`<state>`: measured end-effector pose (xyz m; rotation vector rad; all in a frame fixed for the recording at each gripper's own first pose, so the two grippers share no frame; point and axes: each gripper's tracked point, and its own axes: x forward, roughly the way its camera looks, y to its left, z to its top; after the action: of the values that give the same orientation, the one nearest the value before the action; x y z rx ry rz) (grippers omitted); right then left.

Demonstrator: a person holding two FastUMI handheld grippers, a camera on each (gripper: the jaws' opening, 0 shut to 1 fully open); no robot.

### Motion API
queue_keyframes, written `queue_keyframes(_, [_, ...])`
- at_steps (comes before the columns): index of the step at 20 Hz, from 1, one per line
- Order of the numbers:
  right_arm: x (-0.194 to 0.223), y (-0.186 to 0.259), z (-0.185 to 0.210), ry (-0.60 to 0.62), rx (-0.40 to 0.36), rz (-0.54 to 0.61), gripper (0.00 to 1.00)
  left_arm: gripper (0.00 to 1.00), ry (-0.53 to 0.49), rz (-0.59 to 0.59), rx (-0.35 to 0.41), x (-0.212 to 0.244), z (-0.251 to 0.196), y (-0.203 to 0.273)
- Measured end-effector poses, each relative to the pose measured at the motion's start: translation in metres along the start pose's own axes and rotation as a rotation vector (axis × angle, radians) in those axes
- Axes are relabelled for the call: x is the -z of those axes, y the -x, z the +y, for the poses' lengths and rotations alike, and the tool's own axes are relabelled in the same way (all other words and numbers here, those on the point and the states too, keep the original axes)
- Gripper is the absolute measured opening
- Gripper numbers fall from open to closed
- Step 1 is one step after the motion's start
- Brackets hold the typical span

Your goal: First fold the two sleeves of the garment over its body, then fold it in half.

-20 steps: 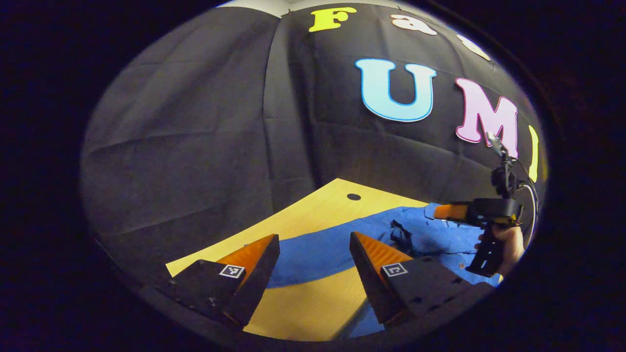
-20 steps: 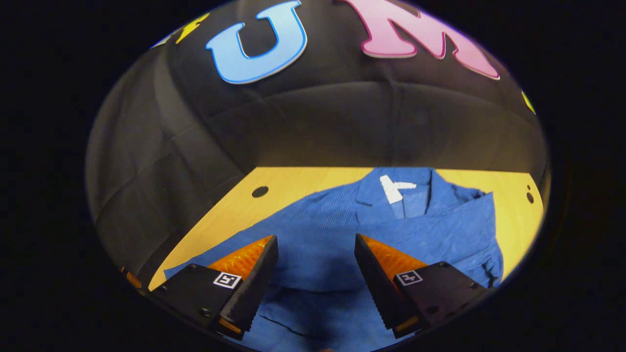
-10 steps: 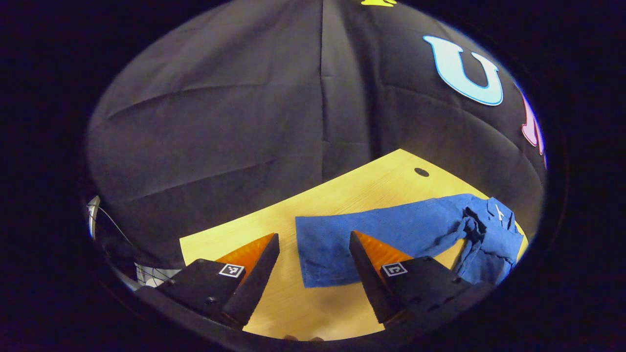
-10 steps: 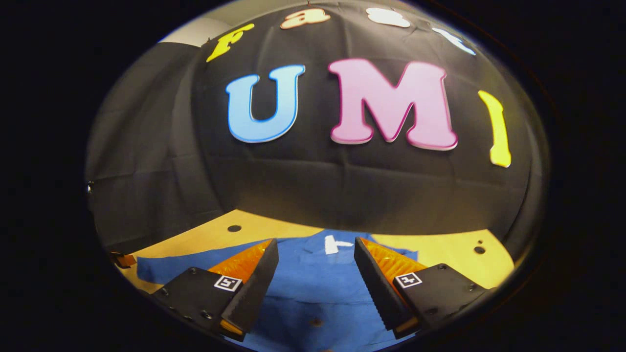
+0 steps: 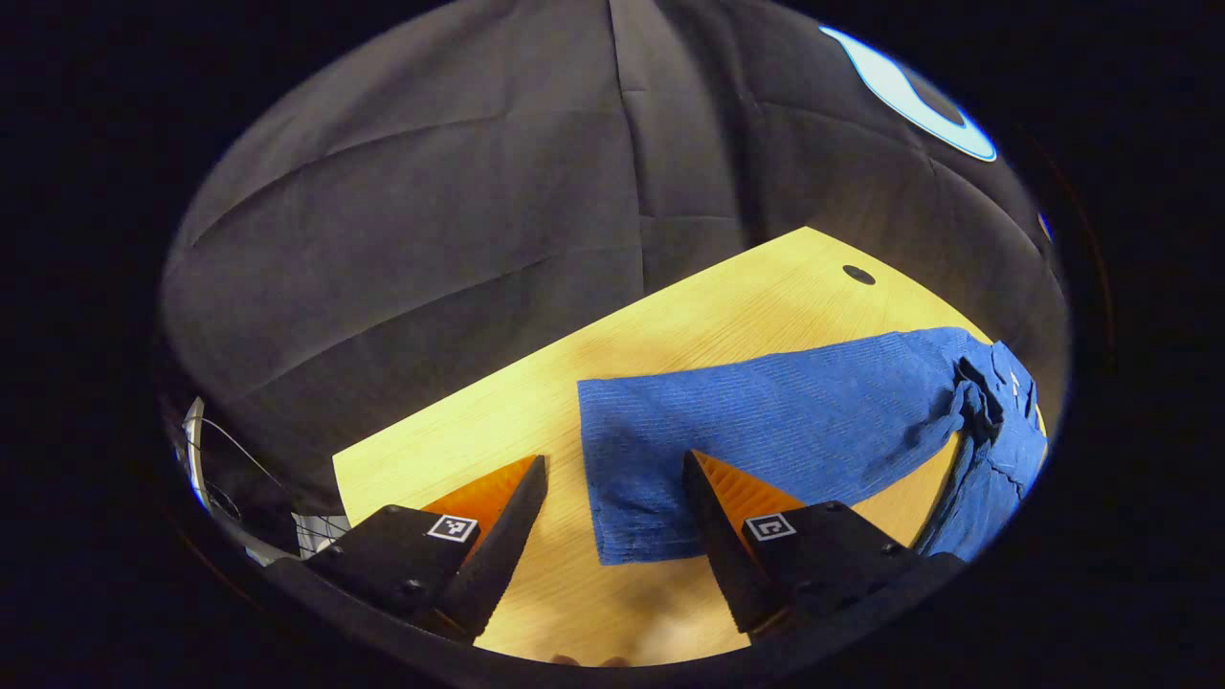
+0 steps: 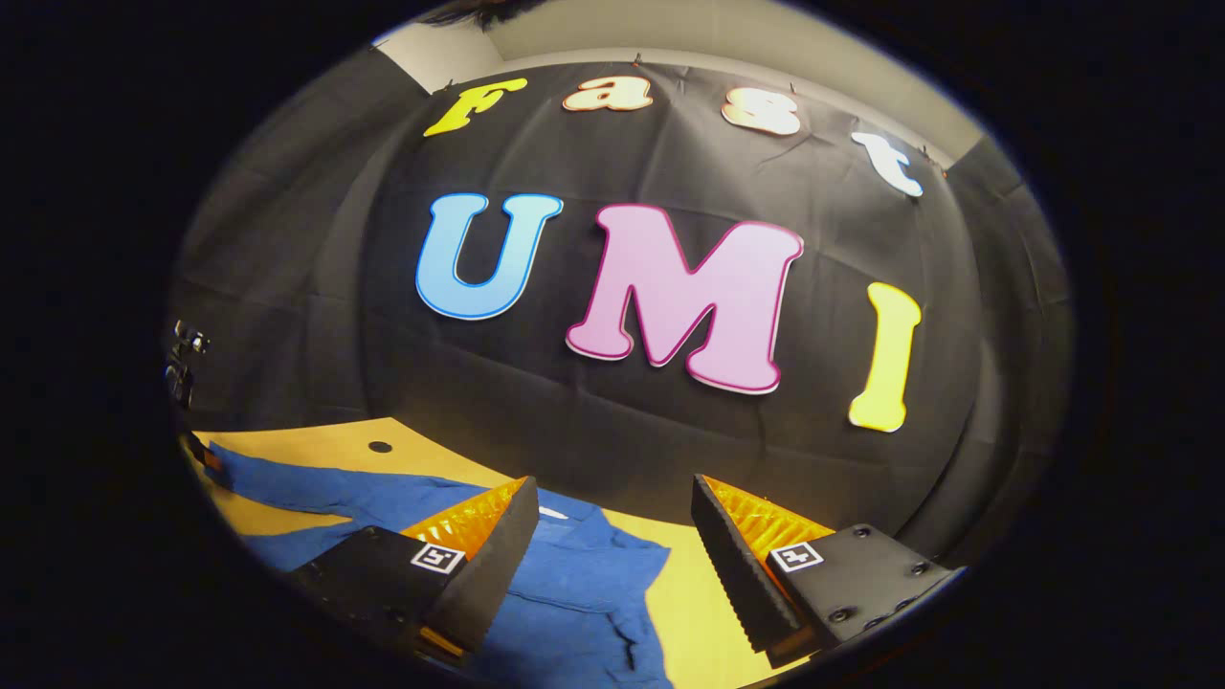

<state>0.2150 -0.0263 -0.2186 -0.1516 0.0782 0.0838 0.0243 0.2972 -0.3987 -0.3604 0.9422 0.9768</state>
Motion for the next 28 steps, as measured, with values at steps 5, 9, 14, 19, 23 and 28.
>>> queue_keyframes(5, [0.014,0.013,-0.015,-0.025,0.025,0.046,1.0,0.76,-0.029,0.071,0.04,-0.007,-0.011,0.001])
queue_keyframes(9, [0.025,0.018,-0.017,-0.025,0.017,0.073,0.98,0.26,-0.064,0.075,0.101,-0.01,-0.036,-0.001])
queue_keyframes(14, [0.042,0.016,-0.026,-0.035,0.028,0.106,0.98,0.0,-0.018,0.057,0.174,-0.013,-0.057,-0.004])
queue_keyframes(19, [0.056,0.015,-0.041,-0.044,0.065,0.125,0.97,0.0,-0.021,-0.006,0.207,-0.034,-0.075,0.014])
queue_keyframes(23, [0.063,0.021,-0.046,-0.036,0.075,0.141,0.98,0.0,-0.038,-0.115,0.333,-0.068,-0.137,0.055])
queue_keyframes(28, [0.074,0.022,-0.071,-0.026,0.113,0.16,1.0,0.0,-0.13,-0.235,0.532,-0.097,-0.249,0.119])
